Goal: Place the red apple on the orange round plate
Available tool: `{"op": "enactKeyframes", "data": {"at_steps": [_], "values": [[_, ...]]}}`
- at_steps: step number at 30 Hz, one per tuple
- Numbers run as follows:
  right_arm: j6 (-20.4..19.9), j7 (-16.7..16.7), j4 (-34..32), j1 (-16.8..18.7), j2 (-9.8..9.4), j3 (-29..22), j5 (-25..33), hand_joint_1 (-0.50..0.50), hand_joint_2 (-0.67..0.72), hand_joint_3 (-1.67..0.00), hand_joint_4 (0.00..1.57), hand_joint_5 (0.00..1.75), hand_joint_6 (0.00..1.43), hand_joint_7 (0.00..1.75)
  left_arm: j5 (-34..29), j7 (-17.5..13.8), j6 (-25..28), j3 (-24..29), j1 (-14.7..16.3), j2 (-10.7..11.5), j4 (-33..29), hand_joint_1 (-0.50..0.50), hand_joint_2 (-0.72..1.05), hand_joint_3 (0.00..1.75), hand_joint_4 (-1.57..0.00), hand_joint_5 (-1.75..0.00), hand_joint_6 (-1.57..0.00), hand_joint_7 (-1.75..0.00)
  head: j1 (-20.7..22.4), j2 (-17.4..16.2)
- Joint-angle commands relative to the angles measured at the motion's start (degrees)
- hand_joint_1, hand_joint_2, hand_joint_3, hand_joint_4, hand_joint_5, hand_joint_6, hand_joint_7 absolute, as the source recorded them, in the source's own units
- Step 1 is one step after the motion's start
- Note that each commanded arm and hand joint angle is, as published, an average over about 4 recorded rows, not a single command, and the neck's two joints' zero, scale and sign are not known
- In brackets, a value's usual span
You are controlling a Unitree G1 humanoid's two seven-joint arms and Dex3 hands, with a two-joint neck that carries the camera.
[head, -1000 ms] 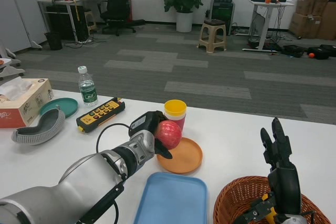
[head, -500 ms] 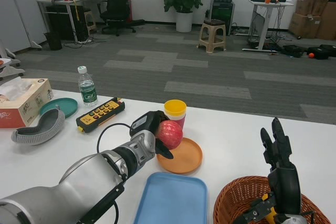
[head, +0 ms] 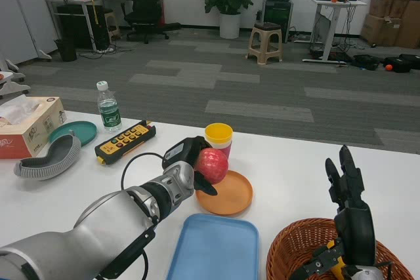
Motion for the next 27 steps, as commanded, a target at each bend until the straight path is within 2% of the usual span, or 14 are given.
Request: {"op": "enactKeyframes", "data": {"at_steps": [1,2,4,6,8,11,14,18,19,23,27], "values": [[0.11,-0.25,-0.23,-0.22,-0.14,-0.05,0.71,0.00,0.47,-0.08,0.00,0.00,0.00,0.07,-0.14,-0.72,-0.35,0.13,-1.05,-0.02,0.75,-0.50,0.74,0.00,-1.03,-1.23,-0.69,-0.98,0.05,-0.12],[0.11,-0.25,-0.21,-0.22,-0.14,-0.03,0.71,0.00,0.47,-0.08,0.00,0.00,0.00,0.07,-0.14,-0.76,-0.35,0.13,-1.05,-0.02,0.75,-0.50,0.72,0.00,-1.02,-1.23,-0.67,-0.98,0.04,-0.15],[0.11,-0.25,-0.16,-0.26,-0.14,0.02,0.71,0.00,0.47,-0.08,0.00,0.00,0.00,0.07,-0.14,-0.89,-0.35,0.13,-1.05,-0.02,0.80,-0.49,0.69,0.04,-0.92,-1.18,-0.50,-0.91,0.06,-0.20],[0.11,-0.25,-0.16,-0.31,-0.14,0.02,0.71,0.00,0.47,-0.08,0.00,0.00,0.00,0.07,-0.14,-0.98,-0.44,0.17,-1.05,0.03,0.89,-0.48,0.65,0.04,-0.63,-1.13,-0.20,-0.75,0.08,-0.32],[0.11,-0.25,-0.16,-0.26,-0.14,0.02,0.71,0.00,0.47,-0.08,0.00,0.00,0.00,0.07,-0.19,-1.11,-0.61,0.21,-1.00,0.07,1.06,-0.48,0.60,0.02,-0.38,-1.13,-0.04,-0.65,0.10,-0.40],[0.11,-0.25,-0.16,-0.29,-0.14,0.02,0.71,0.00,0.47,-0.08,0.00,0.00,0.00,0.07,-0.23,-1.51,-0.70,0.28,-0.94,0.07,1.33,-0.48,0.60,0.04,-0.27,-1.03,-0.03,-0.63,0.16,-0.49],[0.11,-0.25,-0.16,-0.31,-0.14,0.02,0.71,0.00,0.47,-0.08,0.00,0.00,0.00,0.07,-0.28,-1.86,-0.70,0.39,-0.87,0.11,1.37,-0.48,0.60,0.09,-0.24,-0.87,-0.03,-0.63,0.17,-0.56],[0.11,-0.25,-0.08,-0.31,-0.14,0.02,0.71,0.00,0.47,-0.08,0.00,0.00,0.00,0.07,-0.41,-2.67,-0.72,0.46,-0.81,0.27,1.50,-0.48,0.47,0.07,-0.24,-0.49,-0.04,-0.63,0.18,-0.63],[0.11,-0.25,-0.08,-0.31,-0.14,0.02,0.71,0.00,0.47,-0.08,0.00,0.00,0.00,0.07,-0.45,-2.78,-0.74,0.48,-0.78,0.29,1.55,-0.48,0.45,0.09,-0.26,-0.44,-0.05,-0.63,0.21,-0.68],[0.11,-0.25,-0.08,-0.31,-0.14,0.02,0.71,0.00,0.47,-0.08,0.00,0.00,0.00,0.07,-0.50,-3.00,-1.01,0.70,-0.56,0.33,1.59,-0.48,0.43,0.00,-0.32,-0.41,-0.09,-0.63,0.26,-0.83],[0.11,-0.25,-0.08,-0.31,-0.14,0.02,0.71,0.00,0.47,-0.08,0.00,0.00,0.00,0.07,-0.50,-3.13,-1.40,1.18,-0.26,0.33,1.63,-0.48,0.38,0.07,-0.34,-0.41,-0.13,-0.63,0.35,-0.98]]}}
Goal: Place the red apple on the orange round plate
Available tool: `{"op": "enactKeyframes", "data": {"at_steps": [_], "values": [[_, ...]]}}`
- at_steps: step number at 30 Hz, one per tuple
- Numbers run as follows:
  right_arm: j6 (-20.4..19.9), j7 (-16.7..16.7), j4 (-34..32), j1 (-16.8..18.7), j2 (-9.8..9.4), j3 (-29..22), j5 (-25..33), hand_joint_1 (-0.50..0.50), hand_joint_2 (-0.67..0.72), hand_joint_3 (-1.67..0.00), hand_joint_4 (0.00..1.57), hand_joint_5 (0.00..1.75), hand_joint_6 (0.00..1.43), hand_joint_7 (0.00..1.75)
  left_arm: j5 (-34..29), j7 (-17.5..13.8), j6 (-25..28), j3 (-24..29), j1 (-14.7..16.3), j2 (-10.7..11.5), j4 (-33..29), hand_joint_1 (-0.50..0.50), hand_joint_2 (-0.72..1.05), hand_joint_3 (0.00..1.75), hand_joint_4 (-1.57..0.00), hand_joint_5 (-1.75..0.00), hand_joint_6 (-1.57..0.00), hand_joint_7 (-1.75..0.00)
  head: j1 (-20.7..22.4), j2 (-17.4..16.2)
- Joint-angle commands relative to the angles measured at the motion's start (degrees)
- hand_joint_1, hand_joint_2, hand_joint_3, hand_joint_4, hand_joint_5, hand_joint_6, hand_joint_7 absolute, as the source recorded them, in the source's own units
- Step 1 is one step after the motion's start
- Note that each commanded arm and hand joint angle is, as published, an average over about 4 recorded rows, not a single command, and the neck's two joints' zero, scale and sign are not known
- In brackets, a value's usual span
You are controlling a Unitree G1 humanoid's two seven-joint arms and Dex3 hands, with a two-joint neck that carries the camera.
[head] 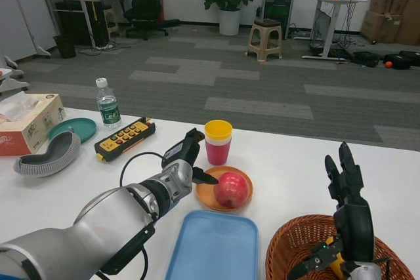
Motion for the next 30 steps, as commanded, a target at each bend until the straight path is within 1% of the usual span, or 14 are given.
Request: {"op": "enactKeyframes", "data": {"at_steps": [1,5,8,9,13,15,18,20,22,24,25,27,28,30], "values": [[0.11,-0.25,-0.08,-0.31,-0.14,0.00,0.71,0.00,0.47,-0.08,0.00,0.00,0.00,0.07,-0.14,-0.38,-0.75,0.54,-0.19,0.30,0.31,-0.48,0.36,0.07,-0.34,-0.41,-0.13,-0.63,0.08,-0.10],[0.11,-0.25,-0.08,-0.31,-0.14,0.02,0.71,0.00,0.47,-0.08,0.00,0.00,0.00,0.07,-0.16,-0.58,-1.66,0.80,0.11,0.32,0.31,-0.48,0.34,0.00,-0.31,-0.41,-0.13,-0.63,0.13,-0.14],[0.11,-0.25,-0.08,-0.31,-0.10,0.04,0.71,0.00,0.47,-0.08,0.00,0.00,0.00,0.07,-0.27,-1.19,-2.69,1.46,0.62,0.43,0.23,-0.48,0.32,0.07,-0.23,-0.41,-0.11,-0.63,0.08,-0.19],[0.11,-0.25,-0.08,-0.31,-0.08,0.02,0.71,0.00,0.47,-0.08,0.00,0.00,0.00,0.07,-0.34,-1.59,-3.24,1.88,0.93,0.50,0.12,-0.48,0.29,0.09,-0.19,-0.38,-0.10,-0.63,0.02,-0.18],[0.11,-0.25,-0.15,-0.31,-0.08,-0.16,0.71,0.00,0.47,-0.08,0.00,0.00,0.00,0.07,-2.16,-3.70,-7.10,3.66,2.68,1.09,-0.63,-0.48,0.25,0.00,-0.04,-0.26,-0.05,-0.63,-0.05,-0.09],[0.11,-0.25,-0.17,-0.31,-0.08,-0.29,0.71,0.00,0.47,-0.08,0.00,0.00,0.00,0.07,-5.24,-5.28,-10.53,4.41,4.27,1.73,-1.57,-0.48,0.23,0.04,0.00,-0.18,-0.05,-0.63,-0.09,-0.04],[0.11,-0.21,-0.17,-0.31,-0.03,-0.44,0.71,0.00,0.47,-0.08,0.00,0.00,0.00,0.07,-9.13,-7.74,-15.37,6.25,6.66,2.56,-3.20,-0.48,0.16,0.09,0.00,-0.05,-0.01,-0.63,-0.20,-0.09],[0.11,-0.23,-0.13,-0.31,0.01,-0.53,0.71,0.00,0.47,-0.08,0.00,0.00,0.00,0.07,-11.59,-9.28,-18.46,7.40,8.33,3.16,-4.59,-0.48,0.16,0.09,0.00,0.00,0.00,-0.63,-0.22,-0.09],[0.11,-0.25,-0.02,-0.31,0.05,-0.60,0.71,0.00,0.47,-0.08,0.00,0.00,0.00,0.07,-15.06,-11.06,-22.09,7.97,10.22,3.91,-6.19,-0.48,0.14,0.07,0.00,0.00,0.00,-0.61,-0.39,-0.03],[0.11,-0.21,0.16,-0.31,0.14,-0.71,0.71,0.00,0.47,-0.08,0.00,0.00,0.00,0.07,-21.17,-14.07,-27.76,8.08,12.53,4.76,-8.08,-0.48,0.05,0.07,0.00,0.00,0.00,-0.58,-0.73,-0.09],[0.11,-0.19,0.27,-0.31,0.23,-0.79,0.69,0.00,0.47,-0.08,0.00,0.00,0.00,0.07,-25.28,-15.69,-31.30,7.79,13.93,5.25,-9.33,-0.48,-0.04,0.07,0.00,0.00,0.00,-0.54,-0.95,-0.05],[0.11,-0.16,0.40,-0.31,0.38,-0.99,0.64,0.00,0.47,-0.08,0.00,0.00,0.00,0.07,-30.93,-17.43,-36.22,6.96,15.93,5.79,-11.35,-0.48,-0.15,0.09,0.00,0.00,0.00,-0.51,-1.33,-0.26],[0.11,-0.16,0.47,-0.31,0.47,-1.17,0.62,0.00,0.47,-0.08,0.00,0.00,0.00,0.07,-34.40,-18.51,-39.25,6.38,17.58,6.19,-13.40,-0.48,-0.24,0.09,0.00,0.00,0.00,-0.49,-1.46,-0.35],[0.11,-0.16,0.51,-0.31,0.56,-1.43,0.62,0.00,0.47,-0.08,0.00,0.00,0.00,0.07,-38.31,-20.00,-42.90,5.81,19.82,6.67,-16.43,-0.48,-0.37,0.09,0.00,0.00,0.00,-0.45,-1.60,-0.64]]}}
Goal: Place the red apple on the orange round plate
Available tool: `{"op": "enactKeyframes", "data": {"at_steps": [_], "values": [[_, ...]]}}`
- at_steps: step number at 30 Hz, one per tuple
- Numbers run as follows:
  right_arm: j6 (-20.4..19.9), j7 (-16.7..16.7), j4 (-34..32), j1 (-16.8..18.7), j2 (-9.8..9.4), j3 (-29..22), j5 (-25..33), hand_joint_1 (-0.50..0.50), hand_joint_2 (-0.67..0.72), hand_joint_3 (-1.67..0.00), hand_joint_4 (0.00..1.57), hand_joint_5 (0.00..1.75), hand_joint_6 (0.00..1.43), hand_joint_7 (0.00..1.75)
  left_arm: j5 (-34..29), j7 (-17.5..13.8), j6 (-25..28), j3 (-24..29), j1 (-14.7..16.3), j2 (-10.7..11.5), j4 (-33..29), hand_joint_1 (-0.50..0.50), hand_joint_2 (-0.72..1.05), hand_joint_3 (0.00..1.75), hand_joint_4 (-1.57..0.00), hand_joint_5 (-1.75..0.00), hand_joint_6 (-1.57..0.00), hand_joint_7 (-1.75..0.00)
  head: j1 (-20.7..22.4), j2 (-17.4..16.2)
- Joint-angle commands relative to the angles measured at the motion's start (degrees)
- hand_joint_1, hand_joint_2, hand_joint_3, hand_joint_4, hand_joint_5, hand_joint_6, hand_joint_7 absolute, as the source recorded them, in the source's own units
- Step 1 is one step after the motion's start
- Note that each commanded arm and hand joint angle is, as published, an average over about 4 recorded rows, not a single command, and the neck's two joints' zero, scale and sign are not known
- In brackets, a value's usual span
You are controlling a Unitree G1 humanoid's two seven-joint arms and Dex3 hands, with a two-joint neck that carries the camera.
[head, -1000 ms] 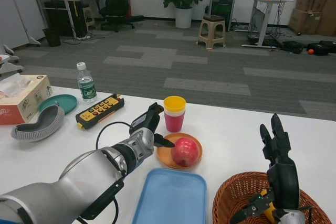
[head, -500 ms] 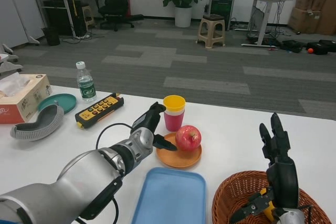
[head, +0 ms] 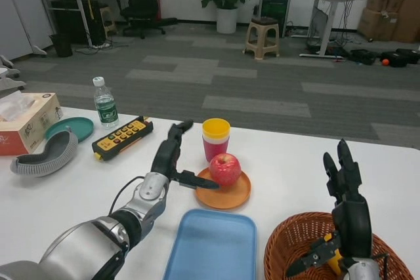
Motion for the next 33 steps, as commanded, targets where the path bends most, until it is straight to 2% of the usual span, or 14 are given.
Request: {"op": "enactKeyframes", "data": {"at_steps": [1,5,9,12,15,20,22,26,29,33], "values": [[0.13,-0.19,0.21,-0.18,0.30,-1.07,0.63,0.00,0.47,-0.08,0.00,0.00,0.00,0.07,-6.59,-2.44,-6.49,-0.81,4.48,1.68,-5.72,-0.48,-0.46,0.09,0.00,0.00,0.00,-0.44,-0.19,-0.34],[0.13,-0.19,0.73,-0.18,0.41,-1.24,0.63,0.00,0.47,-0.08,0.00,0.00,0.00,0.07,-11.78,-3.30,-10.42,-0.39,9.84,2.47,-15.39,-0.48,-0.72,0.09,0.00,0.00,0.00,-0.33,-0.34,-0.51],[0.13,-0.19,1.39,-0.53,0.61,-1.20,0.66,0.00,0.47,-0.08,0.00,0.00,0.00,0.07,-12.30,-3.28,-11.41,1.37,14.22,3.02,-24.88,-0.48,-0.70,0.09,0.00,0.00,0.00,-0.28,-0.24,-0.72],[0.13,-0.19,1.92,-0.99,0.76,-1.16,0.63,0.00,0.47,-0.08,0.00,0.00,0.00,0.07,-13.25,-3.65,-11.72,1.83,15.82,3.70,-30.02,-0.48,-0.66,0.09,0.00,0.00,0.00,-0.26,-0.25,-0.86],[0.13,-0.19,2.21,-1.39,0.83,-1.02,0.66,0.00,0.47,-0.08,0.00,0.00,0.00,0.07,-15.42,-4.64,-11.79,1.50,16.32,4.27,-33.58,-0.48,-0.72,0.09,0.00,0.00,0.00,-0.24,-0.40,-1.13],[0.13,-0.19,2.27,-1.67,0.98,-1.07,0.63,0.00,0.47,-0.08,0.00,0.00,0.00,0.07,-19.56,-6.07,-11.79,0.66,16.43,4.89,-37.62,-0.48,-0.68,0.09,0.00,0.00,0.00,-0.24,-0.92,-1.52],[0.13,-0.19,2.27,-1.67,1.03,-1.16,0.59,0.00,0.47,-0.08,0.00,0.00,0.00,0.07,-20.17,-6.29,-11.79,0.40,16.52,5.24,-39.12,-0.48,-0.64,0.09,0.00,0.00,0.00,-0.21,-1.05,-1.58],[0.04,-0.19,2.14,-1.67,1.07,-1.24,0.55,0.00,0.47,-0.08,0.00,0.00,0.00,0.07,-21.09,-6.60,-11.70,-0.57,16.92,5.99,-41.67,-0.48,-0.72,0.09,0.00,0.00,0.00,-0.23,-1.44,-1.79],[0.04,-0.19,1.88,-1.67,1.20,-1.35,0.50,0.00,0.47,-0.08,0.00,0.00,0.00,0.07,-21.23,-7.08,-11.65,-0.79,17.16,6.45,-43.23,-0.48,-0.72,0.09,0.00,0.00,0.00,-0.21,-1.38,-1.85],[0.04,-0.19,1.57,-1.67,1.20,-1.33,0.50,0.00,0.47,-0.08,0.00,0.00,0.00,0.07,-21.45,-9.50,-10.29,-0.48,17.49,7.08,-44.57,-0.48,-0.72,0.09,0.00,0.00,0.00,-0.21,-1.32,-1.38]]}}
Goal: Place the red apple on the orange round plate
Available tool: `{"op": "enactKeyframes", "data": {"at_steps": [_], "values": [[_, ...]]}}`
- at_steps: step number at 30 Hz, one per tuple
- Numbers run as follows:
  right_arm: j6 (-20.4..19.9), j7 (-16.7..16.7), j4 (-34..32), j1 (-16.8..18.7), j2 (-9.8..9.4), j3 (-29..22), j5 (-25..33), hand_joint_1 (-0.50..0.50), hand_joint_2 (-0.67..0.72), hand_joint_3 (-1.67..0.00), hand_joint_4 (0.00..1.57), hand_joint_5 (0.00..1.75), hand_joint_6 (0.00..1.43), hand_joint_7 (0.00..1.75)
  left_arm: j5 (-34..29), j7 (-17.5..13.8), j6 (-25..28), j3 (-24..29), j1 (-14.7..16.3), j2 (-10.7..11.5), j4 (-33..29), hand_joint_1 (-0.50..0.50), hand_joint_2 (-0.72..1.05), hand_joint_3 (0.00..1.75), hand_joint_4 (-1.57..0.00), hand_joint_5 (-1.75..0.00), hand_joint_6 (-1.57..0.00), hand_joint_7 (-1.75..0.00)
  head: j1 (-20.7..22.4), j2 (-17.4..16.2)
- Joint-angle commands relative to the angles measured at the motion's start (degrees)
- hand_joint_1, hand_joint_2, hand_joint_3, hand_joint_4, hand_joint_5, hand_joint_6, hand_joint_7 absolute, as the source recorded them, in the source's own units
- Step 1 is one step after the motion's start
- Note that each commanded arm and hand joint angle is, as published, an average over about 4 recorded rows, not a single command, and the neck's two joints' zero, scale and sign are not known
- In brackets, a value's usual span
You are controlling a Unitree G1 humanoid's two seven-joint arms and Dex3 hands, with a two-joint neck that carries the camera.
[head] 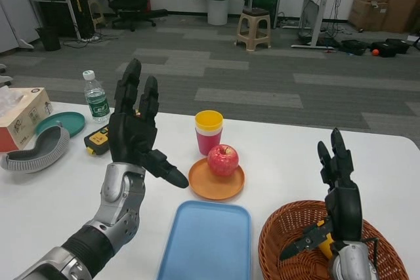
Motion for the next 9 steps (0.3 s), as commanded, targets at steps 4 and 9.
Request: {"op": "enactKeyframes", "data": {"at_steps": [4,9], "values": [[0.07,-0.19,-1.18,-1.09,-0.34,-0.35,0.50,0.00,0.47,-0.08,0.00,0.00,0.00,0.07,-0.58,-4.01,2.08,0.07,0.77,1.90,-1.80,-0.48,-0.72,0.09,0.00,0.00,0.00,-0.21,-0.66,0.89],[0.07,-0.19,-1.82,-1.09,-0.87,-0.49,0.53,0.00,0.47,-0.08,0.00,0.00,0.00,0.07,-0.58,-4.07,2.08,0.18,1.02,1.41,-1.88,-0.48,-0.72,0.09,0.00,0.00,0.00,-0.21,-1.54,1.48]]}}
